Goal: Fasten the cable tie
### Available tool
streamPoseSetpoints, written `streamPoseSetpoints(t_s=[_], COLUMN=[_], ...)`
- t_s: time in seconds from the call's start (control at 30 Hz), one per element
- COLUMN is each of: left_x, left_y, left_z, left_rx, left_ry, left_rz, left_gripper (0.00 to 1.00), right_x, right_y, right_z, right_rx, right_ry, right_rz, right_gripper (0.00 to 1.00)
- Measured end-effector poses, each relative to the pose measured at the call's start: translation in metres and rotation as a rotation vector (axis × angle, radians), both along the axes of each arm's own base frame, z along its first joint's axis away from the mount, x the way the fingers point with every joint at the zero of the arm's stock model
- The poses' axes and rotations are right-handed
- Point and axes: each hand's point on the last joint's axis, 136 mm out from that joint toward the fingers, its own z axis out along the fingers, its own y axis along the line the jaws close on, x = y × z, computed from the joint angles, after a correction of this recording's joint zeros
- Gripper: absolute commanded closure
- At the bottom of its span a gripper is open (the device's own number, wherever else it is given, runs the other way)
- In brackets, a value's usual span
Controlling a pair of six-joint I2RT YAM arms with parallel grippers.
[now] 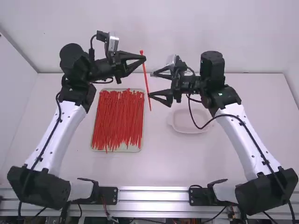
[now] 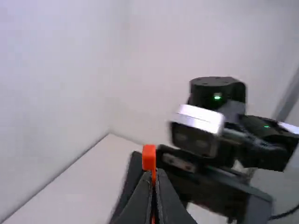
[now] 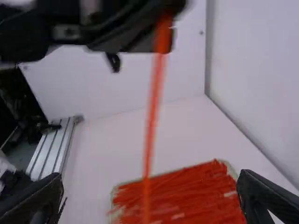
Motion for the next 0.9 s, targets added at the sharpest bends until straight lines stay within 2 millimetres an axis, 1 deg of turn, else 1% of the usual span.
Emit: streamPoseSetpoints(t_s=[0.03, 0.07, 0.17, 0.2, 0.23, 0.3, 0.43, 0.47, 0.57, 0.67, 0.7, 0.73, 0.77, 0.83, 0.9], left_x=[0.004, 0.015, 0.035, 0.044, 0.047, 0.062, 0.080, 0.086, 0.098, 0.112, 0.112, 0.119, 0.122, 0.126, 0.129], left_y=[0.001, 0.002, 0.007, 0.010, 0.011, 0.014, 0.015, 0.016, 0.019, 0.027, 0.027, 0.031, 0.034, 0.037, 0.043], left_z=[-0.002, -0.010, -0.024, -0.031, -0.033, -0.050, -0.071, -0.080, -0.098, -0.121, -0.121, -0.132, -0.139, -0.147, -0.159], left_rx=[0.000, -0.001, -0.004, -0.005, -0.006, -0.007, -0.004, -0.001, 0.001, 0.005, 0.005, 0.005, 0.004, 0.002, 0.000], left_ry=[0.007, 0.024, 0.057, 0.076, 0.085, 0.134, 0.182, 0.203, 0.246, 0.317, 0.317, 0.354, 0.377, 0.411, 0.476], left_rz=[0.006, 0.024, 0.057, 0.071, 0.075, 0.092, 0.105, 0.108, 0.121, 0.145, 0.145, 0.161, 0.167, 0.177, 0.194], left_gripper=[0.98, 0.98, 0.98, 0.98, 0.98, 0.98, 0.98, 0.98, 0.98, 0.98, 0.98, 0.98, 0.98, 0.98, 0.98], right_x=[-0.002, -0.007, -0.012, -0.011, -0.011, -0.006, 0.000, 0.000, -0.001, -0.007, -0.007, -0.012, -0.015, -0.019, -0.026], right_y=[-0.001, -0.004, -0.011, -0.015, -0.016, -0.022, -0.029, -0.029, -0.026, -0.019, -0.019, -0.015, -0.013, -0.010, -0.007], right_z=[-0.001, -0.005, -0.012, -0.014, -0.015, -0.024, -0.035, -0.036, -0.037, -0.039, -0.039, -0.042, -0.043, -0.045, -0.048], right_rx=[-0.002, -0.008, -0.019, -0.026, -0.029, -0.063, -0.115, -0.123, -0.132, -0.149, -0.149, -0.158, -0.164, -0.170, -0.182], right_ry=[-0.005, -0.016, -0.053, -0.067, -0.070, -0.087, -0.086, -0.096, -0.126, -0.215, -0.215, -0.264, -0.301, -0.351, -0.438], right_rz=[0.010, 0.038, 0.070, 0.069, 0.066, 0.038, -0.005, -0.008, 0.002, 0.044, 0.044, 0.076, 0.096, 0.124, 0.171], right_gripper=[0.02, 0.02, 0.02, 0.02, 0.02, 0.02, 0.02, 0.02, 0.02, 0.02, 0.02, 0.02, 0.02, 0.02, 0.02])
